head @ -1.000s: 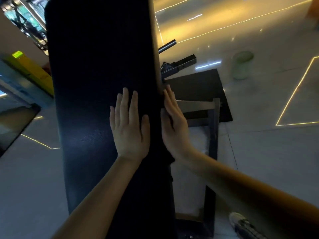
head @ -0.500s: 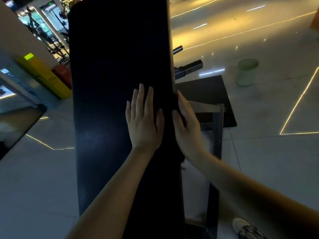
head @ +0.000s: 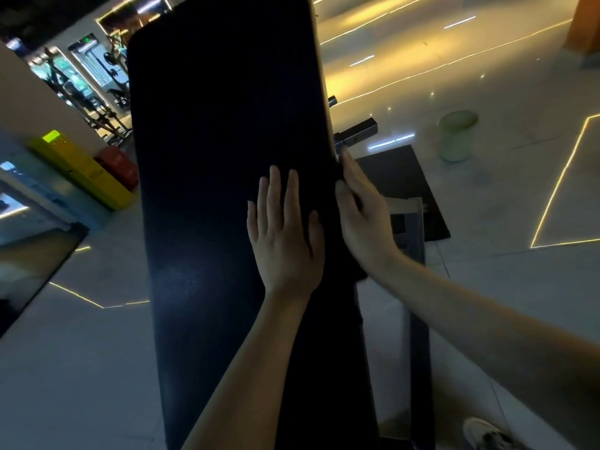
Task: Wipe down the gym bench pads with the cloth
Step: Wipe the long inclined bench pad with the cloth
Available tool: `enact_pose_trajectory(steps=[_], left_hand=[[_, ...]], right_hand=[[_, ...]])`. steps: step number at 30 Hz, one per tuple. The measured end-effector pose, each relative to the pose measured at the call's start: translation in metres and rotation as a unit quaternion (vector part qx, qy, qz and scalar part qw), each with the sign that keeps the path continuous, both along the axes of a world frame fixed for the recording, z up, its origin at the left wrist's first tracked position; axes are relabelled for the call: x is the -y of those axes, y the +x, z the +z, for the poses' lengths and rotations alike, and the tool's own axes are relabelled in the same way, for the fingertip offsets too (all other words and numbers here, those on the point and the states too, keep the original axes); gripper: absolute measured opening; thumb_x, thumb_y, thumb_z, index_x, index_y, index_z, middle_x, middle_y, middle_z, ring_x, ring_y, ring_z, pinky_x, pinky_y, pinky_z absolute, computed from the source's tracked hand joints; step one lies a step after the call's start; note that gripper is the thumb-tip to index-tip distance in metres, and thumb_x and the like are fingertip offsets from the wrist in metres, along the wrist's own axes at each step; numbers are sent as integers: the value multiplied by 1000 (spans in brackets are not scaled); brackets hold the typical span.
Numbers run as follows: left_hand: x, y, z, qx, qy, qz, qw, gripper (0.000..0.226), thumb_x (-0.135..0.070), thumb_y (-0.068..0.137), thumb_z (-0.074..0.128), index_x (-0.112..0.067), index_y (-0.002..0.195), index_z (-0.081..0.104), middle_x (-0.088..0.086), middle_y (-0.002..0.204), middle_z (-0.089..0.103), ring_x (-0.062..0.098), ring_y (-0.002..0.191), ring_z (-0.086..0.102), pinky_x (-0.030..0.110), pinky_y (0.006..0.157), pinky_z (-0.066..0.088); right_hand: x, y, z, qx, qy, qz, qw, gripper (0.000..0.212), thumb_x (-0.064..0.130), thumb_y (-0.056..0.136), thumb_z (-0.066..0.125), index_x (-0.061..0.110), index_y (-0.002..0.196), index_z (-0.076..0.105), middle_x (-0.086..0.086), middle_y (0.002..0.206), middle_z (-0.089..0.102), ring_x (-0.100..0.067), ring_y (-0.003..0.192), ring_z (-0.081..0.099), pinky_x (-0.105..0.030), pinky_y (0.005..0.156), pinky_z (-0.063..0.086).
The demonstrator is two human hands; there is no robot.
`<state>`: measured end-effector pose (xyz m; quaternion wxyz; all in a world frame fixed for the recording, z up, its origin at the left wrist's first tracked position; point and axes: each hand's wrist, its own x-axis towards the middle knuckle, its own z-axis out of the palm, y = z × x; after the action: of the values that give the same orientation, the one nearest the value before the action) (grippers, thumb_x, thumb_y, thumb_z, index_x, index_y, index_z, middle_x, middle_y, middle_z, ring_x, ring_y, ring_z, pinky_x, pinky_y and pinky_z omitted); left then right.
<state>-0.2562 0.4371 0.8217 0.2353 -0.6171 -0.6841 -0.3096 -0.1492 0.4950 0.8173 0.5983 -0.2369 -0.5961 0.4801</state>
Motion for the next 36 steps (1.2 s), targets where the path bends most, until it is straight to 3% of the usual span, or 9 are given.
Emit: enact_pose_trajectory(steps=[5,10,13,17,20,23,26,29,36], left_hand=[[2,1,-1,-11,8,3,1000,59,-35,99,33,-10,152,34,12,161,27,27,150,19,49,121,17],[-1,2,-4,-20,12,12,1000,57,-33,100,32,-8,152,33,13,160,27,29,150,20,46,122,14],[-1,4,-3,-22,10,16,1000,57,-31,101,33,-8,152,33,13,161,26,28,150,19,44,122,12],[2,6,-1,-14,6,16,1000,57,-29,100,33,-8,152,33,12,161,26,27,150,19,46,122,14],[2,7,-1,-12,8,17,1000,57,-29,99,33,-7,152,34,14,160,28,28,150,21,48,122,16],[1,7,-1,-13,7,21,1000,57,-31,100,31,-8,151,34,14,160,28,28,149,22,47,121,16],[2,7,-2,-14,8,17,1000,56,-30,99,31,-9,152,34,12,160,27,28,149,22,49,121,18],[2,7,-1,-12,15,19,1000,56,-28,98,33,-8,151,35,13,160,28,28,149,23,49,121,17],[0,5,-1,-15,11,21,1000,57,-31,100,31,-8,151,34,14,160,28,30,149,22,49,121,16]], right_hand=[[-37,-6,35,20,42,-28,999,50,10,98,50,5,147,38,-7,149,45,-15,139,40,-38,114,36],[25,13,-20,1,7,17,1000,57,1,97,52,6,149,31,-7,155,35,-17,146,27,-44,119,26],[80,24,-63,36,-14,-4,999,59,10,94,54,15,148,31,-2,157,33,-16,146,27,-44,118,27],[111,23,-88,58,19,-58,996,55,15,92,50,2,143,37,-11,153,37,-21,143,34,-41,114,33],[92,17,-75,27,26,-32,999,51,11,94,48,-3,142,37,-15,153,36,-26,145,31,-50,115,31],[51,6,-47,2,30,-37,999,50,9,98,46,-2,145,34,-16,154,34,-25,146,27,-50,117,28],[-6,-4,-3,-6,33,-29,999,48,9,101,43,-1,146,34,-16,152,37,-24,143,34,-43,115,33],[-47,-11,28,20,25,-24,999,47,15,102,40,2,147,37,-7,133,58,-11,121,55,-29,99,48],[8,-1,-19,-1,23,9,1000,55,20,99,44,0,149,31,-15,152,38,-27,144,32,-50,114,33]])
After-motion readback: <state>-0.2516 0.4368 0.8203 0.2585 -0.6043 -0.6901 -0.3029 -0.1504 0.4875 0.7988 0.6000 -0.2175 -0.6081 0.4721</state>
